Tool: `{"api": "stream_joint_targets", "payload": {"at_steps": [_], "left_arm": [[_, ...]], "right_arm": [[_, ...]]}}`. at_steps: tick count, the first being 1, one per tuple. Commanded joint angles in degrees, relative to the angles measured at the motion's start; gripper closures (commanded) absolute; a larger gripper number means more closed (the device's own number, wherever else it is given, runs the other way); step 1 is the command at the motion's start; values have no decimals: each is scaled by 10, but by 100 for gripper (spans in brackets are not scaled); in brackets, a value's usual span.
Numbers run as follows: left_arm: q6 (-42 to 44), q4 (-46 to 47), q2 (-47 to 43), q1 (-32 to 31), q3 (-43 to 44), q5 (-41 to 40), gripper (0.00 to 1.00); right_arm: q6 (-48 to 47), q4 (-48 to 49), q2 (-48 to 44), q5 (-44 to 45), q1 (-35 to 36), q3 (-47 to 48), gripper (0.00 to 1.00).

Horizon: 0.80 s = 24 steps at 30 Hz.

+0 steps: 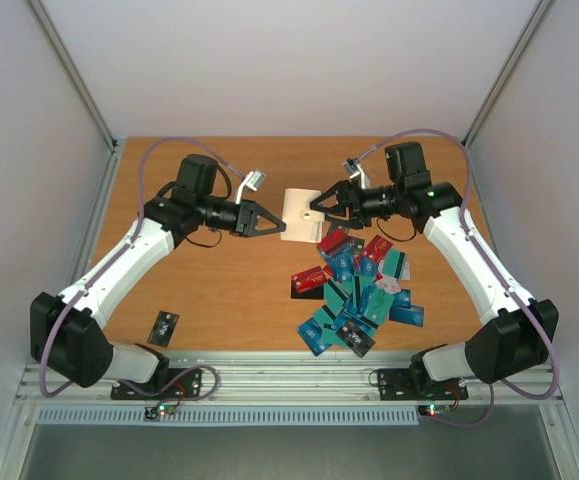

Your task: Put the credit cards into the card holder

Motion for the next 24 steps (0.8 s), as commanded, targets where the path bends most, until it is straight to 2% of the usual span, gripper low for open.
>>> {"api": "stream_joint_targets", "payload": {"at_steps": [1,7,9,11,13,14,17,19,24], "left_arm": [[-18,45,-1,-10,24,43,100],[-18,43,2,-13,29,52,99],[-16,38,2,-13,32,54,91],[-16,40,-3,-13,34,51,58],[-24,68,-13,-13,26,48,17],[-33,97,-19,-13,18,47,3],[-94,203,-30,-7,-14,53,1],[-163,314,-32,-2,-34,68,1],[-392,629,-22,17,-79,84,12]], "right_arm": [[5,13,4,-29,6,21,40],[26,35,3,-51,7,18,71],[38,45,3,-59,7,19,79],[49,54,0,-67,7,21,85],[57,64,-4,-77,7,21,89],[61,71,-6,-85,7,20,90],[84,118,-15,-121,7,5,92],[118,173,-20,-153,7,-11,93],[221,348,-34,-194,8,-51,98]]}}
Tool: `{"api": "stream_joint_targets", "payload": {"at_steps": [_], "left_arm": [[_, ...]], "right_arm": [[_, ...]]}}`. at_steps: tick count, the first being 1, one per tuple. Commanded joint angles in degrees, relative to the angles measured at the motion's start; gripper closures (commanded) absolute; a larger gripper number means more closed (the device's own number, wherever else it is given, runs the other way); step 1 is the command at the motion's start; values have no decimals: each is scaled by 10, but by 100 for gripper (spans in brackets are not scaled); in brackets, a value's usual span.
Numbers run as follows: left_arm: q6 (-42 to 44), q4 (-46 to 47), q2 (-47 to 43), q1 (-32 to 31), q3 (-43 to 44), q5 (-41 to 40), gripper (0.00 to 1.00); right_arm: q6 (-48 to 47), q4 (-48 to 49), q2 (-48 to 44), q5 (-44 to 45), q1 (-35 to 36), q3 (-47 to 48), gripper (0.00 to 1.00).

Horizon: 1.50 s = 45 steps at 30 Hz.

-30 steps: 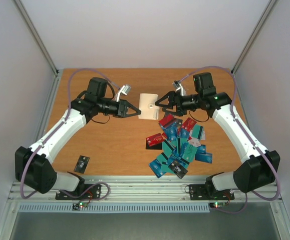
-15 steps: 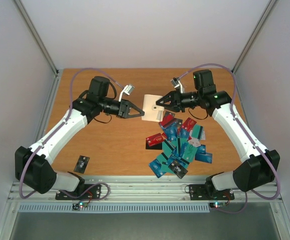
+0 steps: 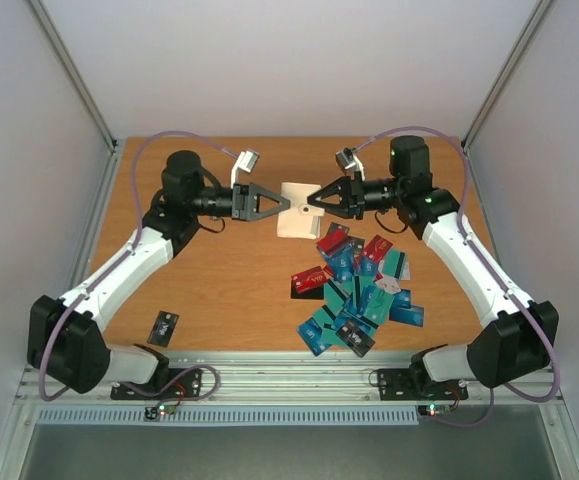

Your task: Put the credit cards into the card holder

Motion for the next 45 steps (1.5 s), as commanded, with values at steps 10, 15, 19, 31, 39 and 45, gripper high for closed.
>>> {"api": "stream_joint_targets", "payload": {"at_steps": [10,15,19,31,39,45], "left_arm": [[-510,639,56,28,-44,43,47],[-376,427,4,28,-37,47,48],[-231,224,-35,27,-16,48,57],[-170,193,-30,-2,-13,35,67],[-257,321,-11,-5,-26,34,82],[-318,363,7,-6,-31,13,100]], "right_arm": [[411,605,7,-76,5,-76,99],[451,660,26,-68,5,-70,99],[424,626,23,-63,5,-66,99],[374,567,23,-86,13,-52,99],[381,578,19,-98,15,-53,99],[304,475,12,-91,15,-33,66]]}}
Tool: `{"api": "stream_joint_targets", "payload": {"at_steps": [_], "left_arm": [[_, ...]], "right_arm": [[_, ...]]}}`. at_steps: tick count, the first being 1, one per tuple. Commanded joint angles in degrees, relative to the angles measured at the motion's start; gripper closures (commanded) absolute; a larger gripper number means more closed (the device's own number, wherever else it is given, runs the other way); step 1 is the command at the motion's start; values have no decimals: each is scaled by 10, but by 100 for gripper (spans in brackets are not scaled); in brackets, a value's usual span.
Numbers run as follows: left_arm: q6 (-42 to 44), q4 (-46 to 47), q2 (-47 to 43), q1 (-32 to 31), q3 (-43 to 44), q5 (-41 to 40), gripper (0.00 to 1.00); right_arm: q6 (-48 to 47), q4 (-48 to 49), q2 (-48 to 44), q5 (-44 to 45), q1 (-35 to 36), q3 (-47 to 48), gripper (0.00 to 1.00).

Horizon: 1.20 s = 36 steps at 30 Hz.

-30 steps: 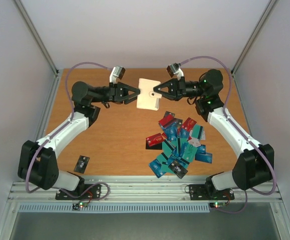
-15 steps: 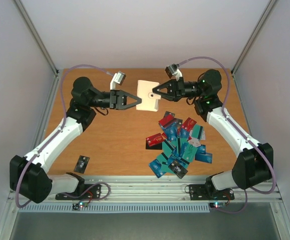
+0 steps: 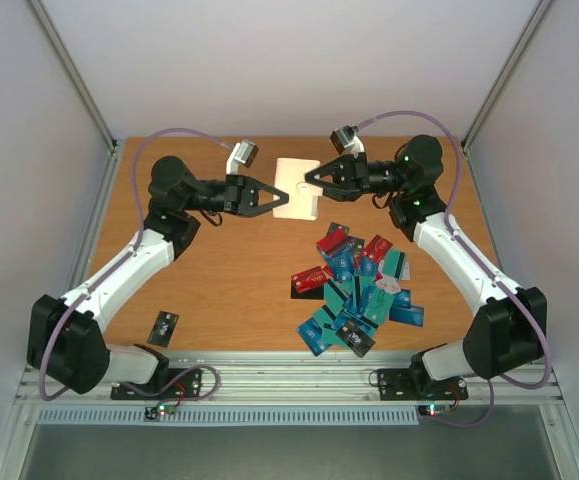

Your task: Put the credit cards into the card holder

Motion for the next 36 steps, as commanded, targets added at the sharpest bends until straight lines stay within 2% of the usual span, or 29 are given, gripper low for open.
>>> {"api": "stream_joint_targets", "payload": {"at_steps": [1,2,3,4,6,8,11,13,17,21,26,36], "left_arm": [[-28,40,7,-4,2,-34,100],[-7,-1,2,-4,6,-41,100],[17,-53,-7,-4,13,-49,100],[71,-124,-13,-4,22,-59,100],[168,-285,-26,-4,51,-93,100],[284,-440,-30,-4,86,-137,100],[403,-601,-18,-5,131,-215,100],[436,-652,-11,-5,148,-257,100],[448,-665,-4,-8,156,-288,100],[450,-673,3,-17,170,-308,100],[475,-726,26,-36,209,-345,100],[499,-756,40,-70,238,-383,100]], "right_arm": [[-145,-181,-19,-6,10,47,53],[-254,-321,-27,18,10,76,44],[-368,-553,-31,78,10,124,32],[-469,-680,-28,130,12,169,28],[-573,-824,-16,219,11,230,23],[-619,-897,-8,278,11,264,22],[-638,-927,-17,315,11,274,21],[-637,-937,-23,337,13,277,22],[-630,-981,-18,417,18,297,28],[-623,-985,-16,430,22,301,37],[-606,-987,3,464,59,325,47],[-570,-990,61,536,133,366,52]]}}
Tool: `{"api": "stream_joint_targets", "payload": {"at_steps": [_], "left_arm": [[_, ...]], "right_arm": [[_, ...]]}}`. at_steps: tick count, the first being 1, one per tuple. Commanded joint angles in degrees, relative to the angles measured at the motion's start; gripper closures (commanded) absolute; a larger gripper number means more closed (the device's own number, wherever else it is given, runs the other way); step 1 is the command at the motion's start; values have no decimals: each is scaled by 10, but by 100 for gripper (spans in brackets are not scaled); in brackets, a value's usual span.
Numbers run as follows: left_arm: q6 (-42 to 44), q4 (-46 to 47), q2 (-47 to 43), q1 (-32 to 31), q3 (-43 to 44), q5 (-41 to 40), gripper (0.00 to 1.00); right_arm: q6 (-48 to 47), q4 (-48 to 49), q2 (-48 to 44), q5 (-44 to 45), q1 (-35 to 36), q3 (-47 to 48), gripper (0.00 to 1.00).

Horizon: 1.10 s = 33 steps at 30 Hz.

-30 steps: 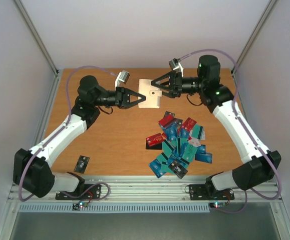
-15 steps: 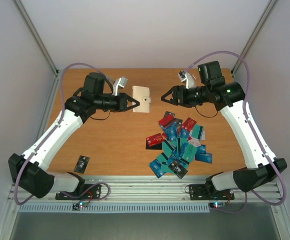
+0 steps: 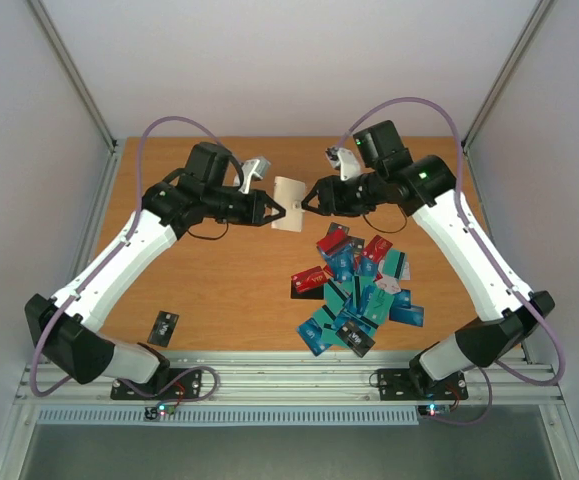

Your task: Put the credit cards into the card holder

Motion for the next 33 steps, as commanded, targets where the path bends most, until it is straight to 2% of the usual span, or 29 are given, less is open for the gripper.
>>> {"api": "stream_joint_targets", "payload": {"at_steps": [1,15,20,25,33], "left_arm": [[18,-11,3,-11,25,-21,100],[34,-16,-1,-27,27,-24,100],[39,-15,-2,-31,27,-24,100],[42,-17,-1,-32,30,-27,100],[47,-18,4,-33,38,-27,100]], "right_arm": [[17,-15,26,47,27,32,52],[24,-23,73,91,55,56,58],[21,-22,86,92,56,53,62],[19,-26,92,103,60,44,69],[16,-33,91,117,61,27,89]]}}
